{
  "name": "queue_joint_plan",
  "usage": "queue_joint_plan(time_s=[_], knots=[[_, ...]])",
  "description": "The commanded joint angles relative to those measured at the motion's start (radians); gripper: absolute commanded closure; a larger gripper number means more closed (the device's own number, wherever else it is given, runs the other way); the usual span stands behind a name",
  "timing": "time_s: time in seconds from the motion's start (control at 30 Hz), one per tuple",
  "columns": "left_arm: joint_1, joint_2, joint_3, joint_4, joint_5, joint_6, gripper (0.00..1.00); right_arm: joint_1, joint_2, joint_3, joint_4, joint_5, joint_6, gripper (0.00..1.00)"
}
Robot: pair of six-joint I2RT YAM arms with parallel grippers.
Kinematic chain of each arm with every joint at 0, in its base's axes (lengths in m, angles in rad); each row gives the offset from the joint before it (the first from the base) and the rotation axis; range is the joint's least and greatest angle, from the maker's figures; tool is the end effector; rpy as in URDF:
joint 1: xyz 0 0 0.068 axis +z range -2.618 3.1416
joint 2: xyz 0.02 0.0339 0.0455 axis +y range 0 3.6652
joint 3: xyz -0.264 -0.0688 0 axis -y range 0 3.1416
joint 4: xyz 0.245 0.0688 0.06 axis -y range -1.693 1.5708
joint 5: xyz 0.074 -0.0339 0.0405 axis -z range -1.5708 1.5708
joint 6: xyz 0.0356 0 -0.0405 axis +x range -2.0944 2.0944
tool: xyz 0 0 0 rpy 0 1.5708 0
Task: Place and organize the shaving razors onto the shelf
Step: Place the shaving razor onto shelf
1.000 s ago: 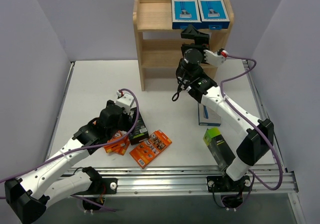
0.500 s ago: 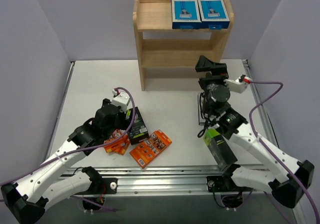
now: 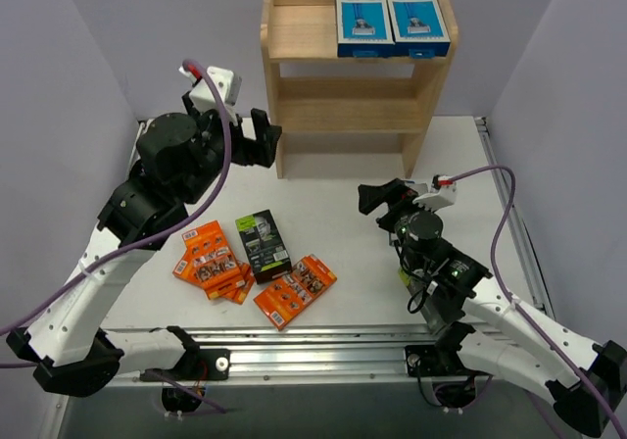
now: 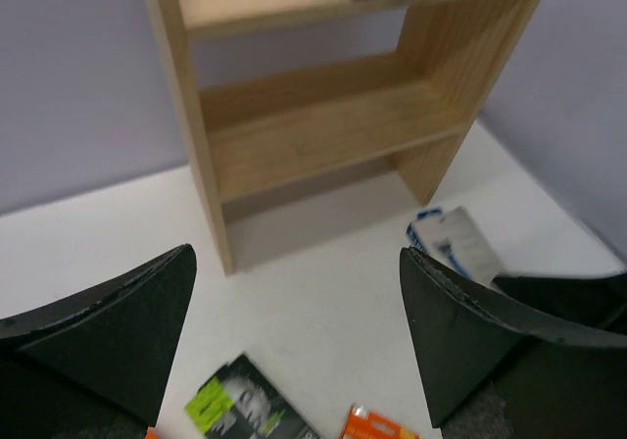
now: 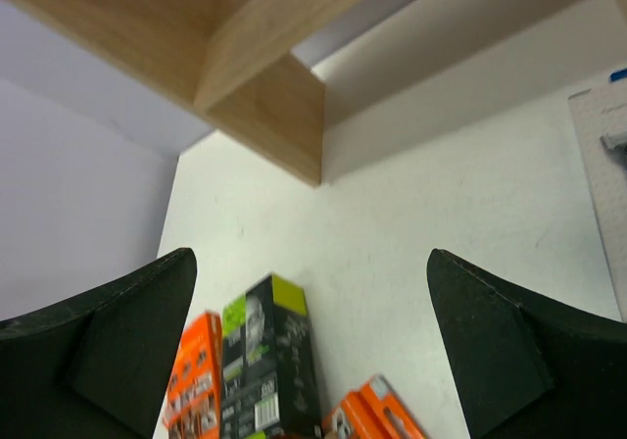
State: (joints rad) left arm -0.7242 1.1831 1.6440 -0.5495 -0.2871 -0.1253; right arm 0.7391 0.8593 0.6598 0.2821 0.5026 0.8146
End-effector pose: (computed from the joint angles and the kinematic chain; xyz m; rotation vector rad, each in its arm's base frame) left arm 0.1720 -0.1386 0.5110 0.2794 1.6482 -0.4067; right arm 0.1627 0.1251 0.3324 0.4761 1.4878 0.8703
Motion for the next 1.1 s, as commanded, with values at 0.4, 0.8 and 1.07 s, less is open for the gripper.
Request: queue_joint_plan(time_s=[0.4, 0.8, 1.07], knots=[[0.005, 0.573, 0.68, 0.132, 0.062, -0.066, 0.06, 0.029, -0.138, -0.161, -0.046, -0.338, -0.094, 0.0], [0.065, 0.865, 0.979, 0.23, 0.092, -0.215, 0.06, 0.026, -0.189, -0.183, -0.107, -0.38, -0.138, 0.0], [0.103, 0.955, 1.047, 0.267, 0.123, -0.287, 0.06, 0.02, -0.169, -0.213, -0.077, -0.391, -0.114, 0.0]])
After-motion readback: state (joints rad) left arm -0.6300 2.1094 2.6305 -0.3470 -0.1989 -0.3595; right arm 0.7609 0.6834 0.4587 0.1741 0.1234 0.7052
